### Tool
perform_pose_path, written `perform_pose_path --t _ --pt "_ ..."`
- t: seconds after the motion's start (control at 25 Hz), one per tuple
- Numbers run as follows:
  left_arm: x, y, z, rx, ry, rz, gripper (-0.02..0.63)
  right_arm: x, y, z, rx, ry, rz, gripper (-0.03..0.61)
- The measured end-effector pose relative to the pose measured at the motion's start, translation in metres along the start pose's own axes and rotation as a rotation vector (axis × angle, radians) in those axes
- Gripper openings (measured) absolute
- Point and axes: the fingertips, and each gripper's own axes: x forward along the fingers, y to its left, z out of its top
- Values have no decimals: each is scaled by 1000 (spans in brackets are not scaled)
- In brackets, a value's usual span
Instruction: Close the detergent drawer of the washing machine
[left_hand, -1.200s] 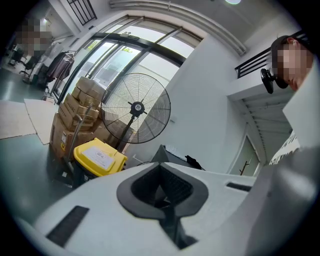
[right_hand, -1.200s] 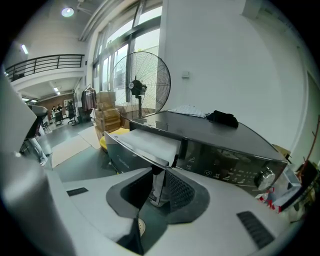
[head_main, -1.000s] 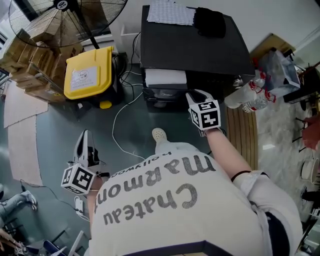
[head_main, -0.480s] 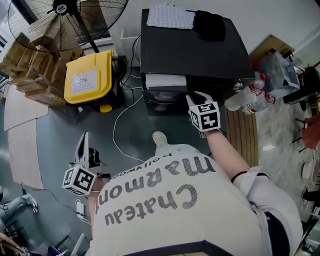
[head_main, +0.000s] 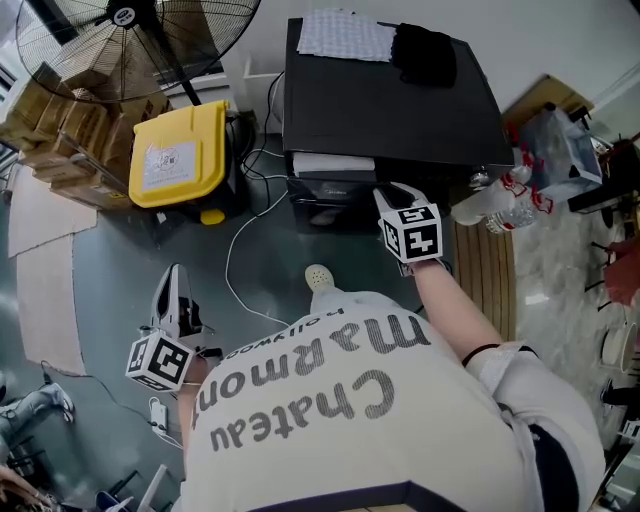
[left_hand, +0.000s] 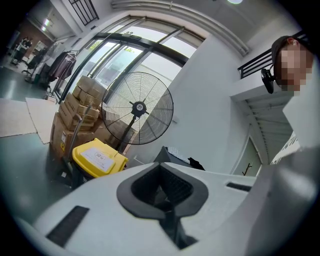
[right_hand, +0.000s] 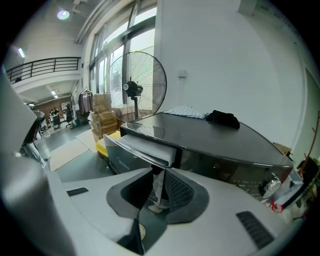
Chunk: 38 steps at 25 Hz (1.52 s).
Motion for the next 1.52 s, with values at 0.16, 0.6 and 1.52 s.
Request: perform_pose_path --t 0.16,0.6,1.52 --pt "2 0 2 3 -5 5 8 4 -3 4 0 -5 1 94" --pt "9 3 9 11 -9 17 8 13 -8 13 12 -16 -3 91" --pt "24 8 13 6 -2 20 8 24 -19 29 40 -31 -30 75"
